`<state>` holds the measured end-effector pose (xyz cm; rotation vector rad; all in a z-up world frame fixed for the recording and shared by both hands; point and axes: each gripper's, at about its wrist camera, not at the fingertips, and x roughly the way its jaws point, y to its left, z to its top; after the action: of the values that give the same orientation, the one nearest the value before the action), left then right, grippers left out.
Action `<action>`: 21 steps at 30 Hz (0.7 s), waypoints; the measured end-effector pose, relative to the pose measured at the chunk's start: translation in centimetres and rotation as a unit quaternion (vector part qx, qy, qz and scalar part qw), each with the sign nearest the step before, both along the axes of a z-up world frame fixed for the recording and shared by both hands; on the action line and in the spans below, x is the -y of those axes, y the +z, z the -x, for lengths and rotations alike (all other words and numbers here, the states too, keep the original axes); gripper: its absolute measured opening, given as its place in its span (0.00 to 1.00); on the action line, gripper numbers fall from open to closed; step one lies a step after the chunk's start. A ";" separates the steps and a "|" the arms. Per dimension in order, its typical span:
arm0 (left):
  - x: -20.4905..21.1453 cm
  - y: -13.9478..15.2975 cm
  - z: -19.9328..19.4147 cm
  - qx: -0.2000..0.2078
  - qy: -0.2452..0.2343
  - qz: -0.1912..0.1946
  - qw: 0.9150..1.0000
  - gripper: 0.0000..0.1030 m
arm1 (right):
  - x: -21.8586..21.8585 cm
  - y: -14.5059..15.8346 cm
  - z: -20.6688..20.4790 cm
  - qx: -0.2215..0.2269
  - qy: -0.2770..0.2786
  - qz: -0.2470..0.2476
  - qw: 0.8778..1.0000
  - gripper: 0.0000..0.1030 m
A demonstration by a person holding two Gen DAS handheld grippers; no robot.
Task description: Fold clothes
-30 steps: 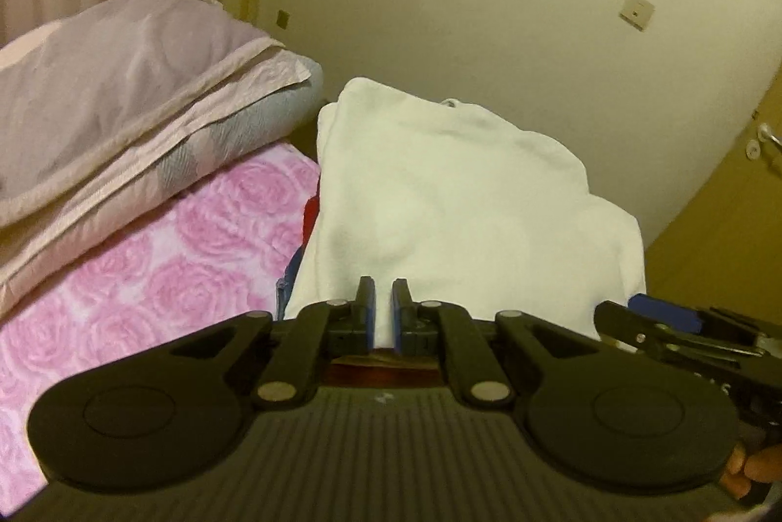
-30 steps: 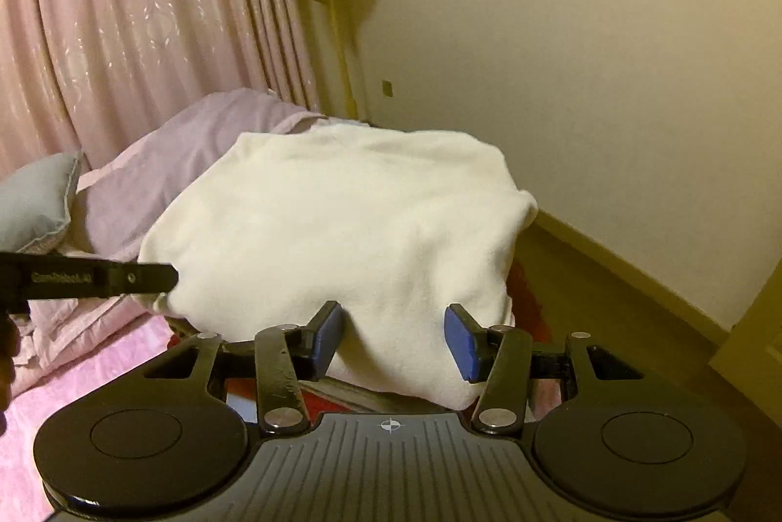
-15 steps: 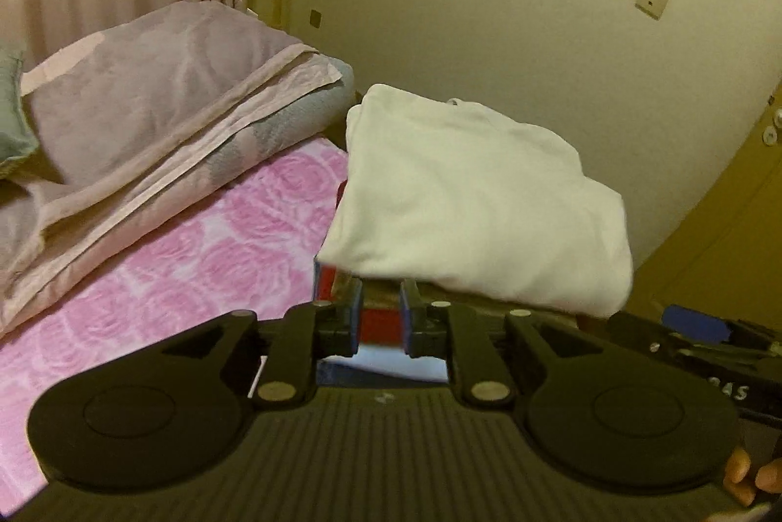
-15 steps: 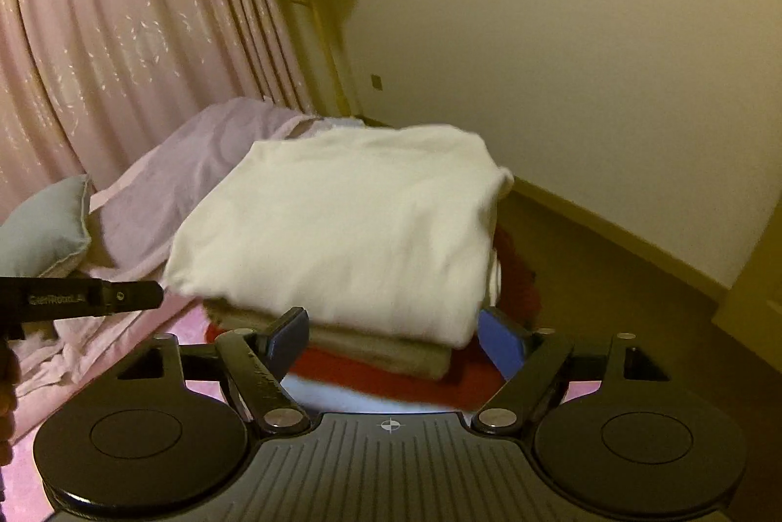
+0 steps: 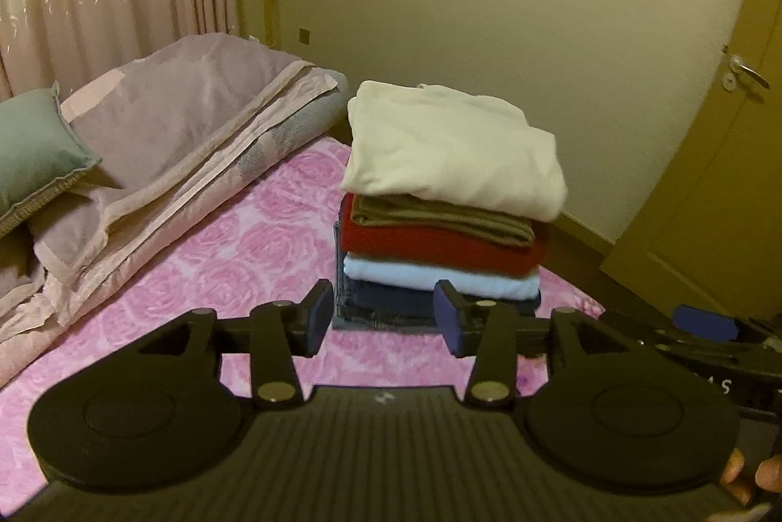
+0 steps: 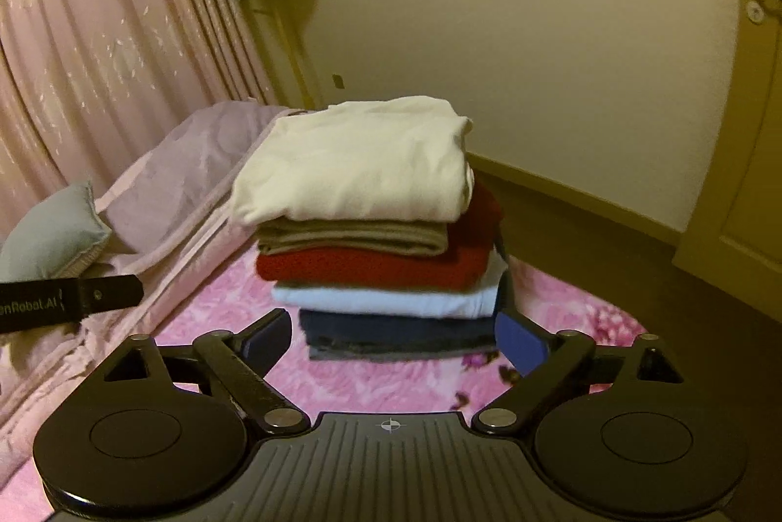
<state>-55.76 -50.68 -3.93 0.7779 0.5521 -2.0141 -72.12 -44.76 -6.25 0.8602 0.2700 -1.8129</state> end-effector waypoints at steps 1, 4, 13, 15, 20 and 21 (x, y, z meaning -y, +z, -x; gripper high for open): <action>-0.8 0.2 -0.5 0.002 -0.002 0.003 1.000 0.43 | -0.6 0.2 -0.6 0.002 -0.002 0.000 1.000 0.92; -2.9 0.6 -2.1 0.015 0.006 0.011 1.000 0.45 | -2.6 0.7 -2.2 0.008 -0.010 0.002 1.000 0.93; -9.0 0.8 -6.0 0.025 0.016 0.019 0.999 0.54 | -8.6 1.7 -6.8 0.001 -0.015 0.014 1.000 0.99; -10.3 0.8 -6.5 0.024 0.009 0.018 1.000 0.54 | -9.9 1.7 -7.4 -0.003 -0.024 0.018 1.000 0.99; -12.6 0.8 -6.7 0.032 -0.007 0.014 0.999 0.54 | -12.8 1.6 -8.5 -0.010 -0.059 0.014 0.998 0.99; -12.9 0.6 -6.8 0.033 -0.009 0.013 0.999 0.54 | -13.3 1.5 -8.6 -0.009 -0.065 0.011 0.998 0.99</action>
<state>-49.01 -37.80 -3.28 0.8323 0.4809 -2.0017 -63.55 -31.49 -4.76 0.8627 0.2096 -1.9429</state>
